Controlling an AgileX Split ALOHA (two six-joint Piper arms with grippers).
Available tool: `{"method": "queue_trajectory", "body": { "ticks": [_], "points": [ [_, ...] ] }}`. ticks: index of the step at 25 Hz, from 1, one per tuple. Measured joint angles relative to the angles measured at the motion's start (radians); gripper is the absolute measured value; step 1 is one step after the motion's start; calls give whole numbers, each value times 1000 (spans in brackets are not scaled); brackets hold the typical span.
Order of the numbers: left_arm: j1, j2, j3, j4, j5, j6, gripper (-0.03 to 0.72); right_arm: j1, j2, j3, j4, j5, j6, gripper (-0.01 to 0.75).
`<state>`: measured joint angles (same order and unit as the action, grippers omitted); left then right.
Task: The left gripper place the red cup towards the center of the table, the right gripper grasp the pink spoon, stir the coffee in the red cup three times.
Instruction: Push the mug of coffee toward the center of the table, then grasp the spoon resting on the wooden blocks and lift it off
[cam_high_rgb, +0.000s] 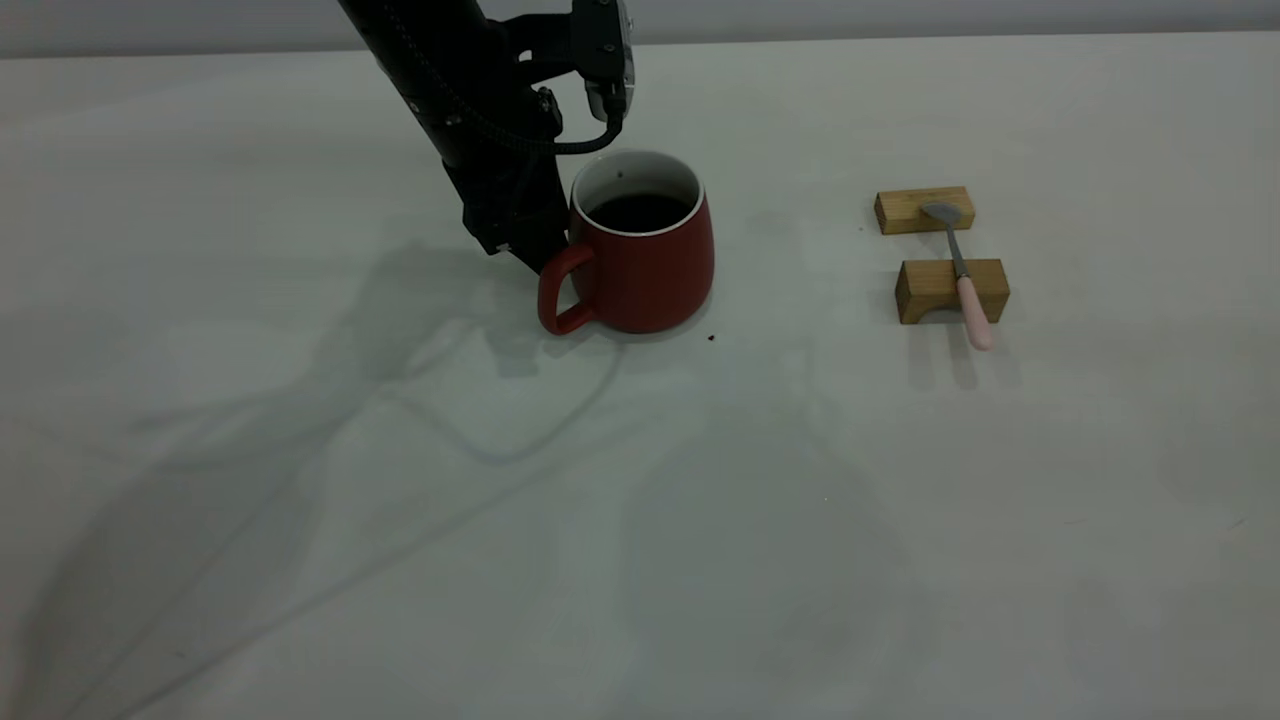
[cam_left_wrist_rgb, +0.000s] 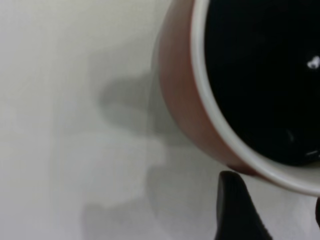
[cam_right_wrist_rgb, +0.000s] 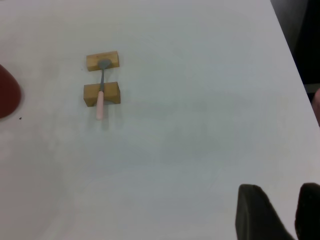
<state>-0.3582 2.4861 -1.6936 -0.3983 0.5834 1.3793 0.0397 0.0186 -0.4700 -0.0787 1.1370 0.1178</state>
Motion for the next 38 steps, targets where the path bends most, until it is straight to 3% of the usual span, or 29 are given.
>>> {"method": "queue_trajectory", "body": {
  "ticks": [4, 11, 20, 27, 31, 38],
  "points": [
    [7, -13, 0, 89, 86, -83, 446, 0, 0, 0, 0, 0, 0, 238],
    [86, -177, 0, 319, 243, -451, 446, 0, 0, 0, 0, 0, 0, 238],
    [105, -621, 0, 342, 582, -749, 446, 0, 0, 0, 0, 0, 0, 238],
    [105, -918, 36, 342, 585, -1017, 446, 0, 0, 0, 0, 0, 0, 238],
    [105, -1090, 221, 341, 585, -1136, 446, 0, 0, 0, 0, 0, 0, 238],
    [105, -1430, 727, 294, 582, -1205, 446, 0, 0, 0, 0, 0, 0, 238]
  ]
}}
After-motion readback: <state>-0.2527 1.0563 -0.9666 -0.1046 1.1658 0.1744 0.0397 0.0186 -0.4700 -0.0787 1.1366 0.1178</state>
